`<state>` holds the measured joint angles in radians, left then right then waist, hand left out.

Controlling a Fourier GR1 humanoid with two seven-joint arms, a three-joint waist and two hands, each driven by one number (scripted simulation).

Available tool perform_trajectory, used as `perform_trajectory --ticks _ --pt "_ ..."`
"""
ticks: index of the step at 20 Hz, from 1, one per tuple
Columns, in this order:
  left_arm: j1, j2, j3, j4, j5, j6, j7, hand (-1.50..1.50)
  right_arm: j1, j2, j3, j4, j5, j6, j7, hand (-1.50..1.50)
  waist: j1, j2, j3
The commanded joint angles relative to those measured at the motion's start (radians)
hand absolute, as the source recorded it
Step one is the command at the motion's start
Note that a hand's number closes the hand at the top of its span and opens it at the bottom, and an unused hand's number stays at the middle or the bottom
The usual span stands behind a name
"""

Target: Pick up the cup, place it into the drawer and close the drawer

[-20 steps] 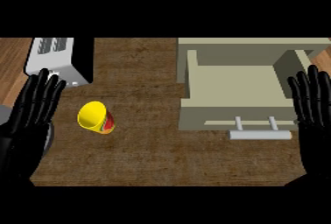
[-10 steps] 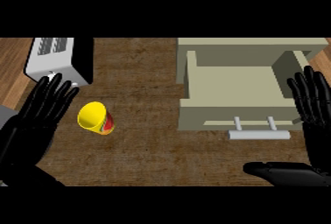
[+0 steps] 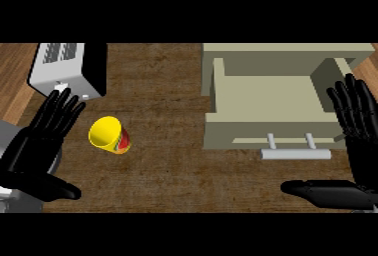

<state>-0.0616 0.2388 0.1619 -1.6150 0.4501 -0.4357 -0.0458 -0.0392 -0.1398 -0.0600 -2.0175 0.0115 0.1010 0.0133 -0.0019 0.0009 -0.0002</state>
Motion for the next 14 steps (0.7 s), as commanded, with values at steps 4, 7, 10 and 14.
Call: perform_trajectory --ticks 4,7,10,14 --pt "-0.035 -0.026 0.01 0.216 -0.176 0.024 -0.158 -1.5 0.026 -0.012 -0.028 0.039 0.018 0.022 -0.06 -1.5 -0.002 0.0 0.0" --pt "-0.057 0.001 0.044 0.314 -0.215 0.034 -0.211 -1.5 -0.043 0.037 0.039 0.077 0.076 -0.027 -0.035 -1.5 0.001 0.0 0.0" --pt "-0.125 0.062 0.081 0.507 -0.245 -0.007 -0.29 -1.5 -0.081 -0.03 -0.082 0.15 -0.04 0.045 -0.091 -1.5 -0.002 0.003 0.0" --pt "-0.146 0.042 0.05 0.677 -0.359 0.017 -0.455 -1.5 -0.056 -0.01 -0.04 0.112 0.006 0.03 -0.057 -1.5 -0.004 0.002 0.0"
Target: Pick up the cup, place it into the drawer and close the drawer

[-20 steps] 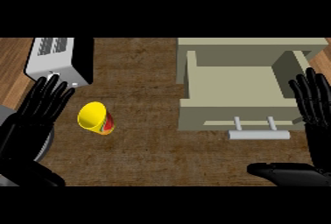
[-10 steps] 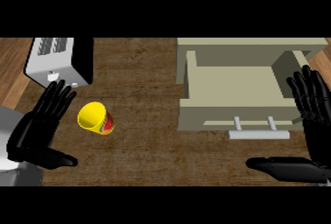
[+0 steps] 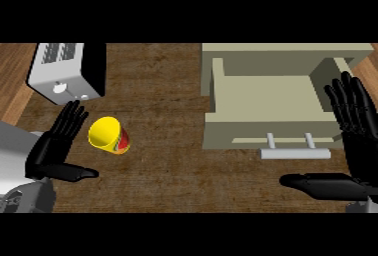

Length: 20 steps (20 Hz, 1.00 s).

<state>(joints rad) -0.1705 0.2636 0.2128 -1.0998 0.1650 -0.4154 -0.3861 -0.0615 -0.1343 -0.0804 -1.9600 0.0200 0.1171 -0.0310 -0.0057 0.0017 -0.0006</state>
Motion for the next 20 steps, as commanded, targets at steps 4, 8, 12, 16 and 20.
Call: perform_trajectory --ticks 4,8,12,16,20 --pt "-0.143 0.031 0.032 0.356 -0.09 0.024 -0.183 -1.5 0.077 -0.004 -0.032 -0.01 -0.044 0.049 -0.064 -1.5 -0.005 0.0 0.0" --pt "-0.224 0.075 0.05 0.586 -0.122 -0.03 -0.342 -1.5 0.014 0.021 0.02 0.002 0.021 0.012 -0.017 -1.5 -0.005 0.002 -0.001" --pt "-0.285 0.062 0.047 0.756 -0.173 0.011 -0.482 -1.5 -0.036 0.0 -0.007 0.028 0.008 0.017 0.012 -1.5 -0.011 0.005 -0.002" --pt "-0.318 0.113 0.072 0.823 -0.156 -0.041 -0.511 -1.5 -0.028 -0.02 -0.035 0.057 -0.034 0.06 -0.044 -1.5 -0.017 0.008 -0.002" --pt "-0.325 0.09 0.058 0.865 -0.184 0.001 -0.577 -1.5 -0.046 0.001 -0.018 0.054 -0.016 0.033 -0.004 -1.5 -0.021 0.011 -0.004"
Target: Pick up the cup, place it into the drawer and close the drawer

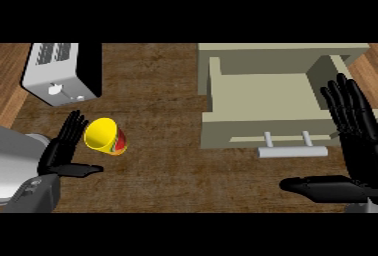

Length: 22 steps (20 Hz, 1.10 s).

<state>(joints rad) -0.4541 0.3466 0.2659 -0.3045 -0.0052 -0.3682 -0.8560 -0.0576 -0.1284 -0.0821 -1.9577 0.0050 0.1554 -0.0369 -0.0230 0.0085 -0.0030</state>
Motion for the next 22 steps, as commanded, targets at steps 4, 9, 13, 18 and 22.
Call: perform_trajectory --ticks 4,9,13,18,22 --pt "-0.062 -0.016 -0.004 0.099 -0.027 -0.027 -0.116 -1.5 0.007 0.009 0.016 -0.044 0.006 -0.004 0.02 -1.5 -0.012 0.003 -0.001" --pt "-0.051 -0.024 -0.002 0.122 -0.03 -0.038 -0.155 -1.5 -0.047 -0.012 -0.012 -0.002 -0.009 0.001 0.054 -1.5 -0.008 0.004 -0.002" --pt "-0.048 0.012 -0.009 0.115 -0.041 -0.071 -0.185 -1.5 -0.066 -0.014 -0.035 0.052 -0.023 0.006 0.016 -1.5 -0.004 0.006 -0.001" --pt "-0.05 -0.05 -0.017 0.125 -0.047 -0.062 -0.202 -1.5 -0.025 -0.006 0.001 0.035 -0.002 0.018 0.012 -1.5 -0.009 0.005 -0.002" --pt "-0.089 -0.061 0.002 0.119 -0.02 -0.096 -0.174 -1.5 -0.017 -0.006 -0.007 0.008 -0.01 0.019 0.008 -1.5 -0.017 0.006 -0.002"
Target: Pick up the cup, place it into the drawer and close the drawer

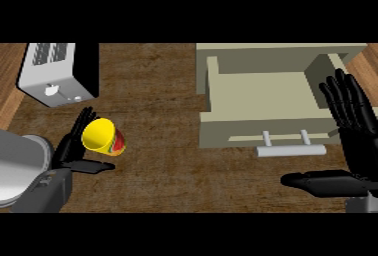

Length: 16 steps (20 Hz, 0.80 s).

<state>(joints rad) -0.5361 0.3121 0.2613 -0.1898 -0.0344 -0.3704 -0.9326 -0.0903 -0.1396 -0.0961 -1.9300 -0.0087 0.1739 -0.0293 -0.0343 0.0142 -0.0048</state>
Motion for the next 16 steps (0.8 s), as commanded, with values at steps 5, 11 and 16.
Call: perform_trajectory --ticks 5,11,16 --pt "-0.002 -0.017 0.002 -0.005 0.014 -0.183 -0.1 -1.5 -0.003 0.006 0.008 0.004 0.004 -0.001 0.009 -1.5 -0.003 0.002 -0.001" --pt "-0.015 -0.076 -0.011 -0.026 0.029 -0.283 -0.072 1.5 0.038 0.029 0.03 -0.035 0.001 -0.003 0.005 -1.5 -0.009 0.0 -0.001" --pt "-0.005 -0.085 0.0 -0.04 0.059 -0.346 -0.07 1.5 0.018 -0.005 0.004 0.0 -0.009 0.021 0.004 -1.5 -0.002 0.001 -0.001"
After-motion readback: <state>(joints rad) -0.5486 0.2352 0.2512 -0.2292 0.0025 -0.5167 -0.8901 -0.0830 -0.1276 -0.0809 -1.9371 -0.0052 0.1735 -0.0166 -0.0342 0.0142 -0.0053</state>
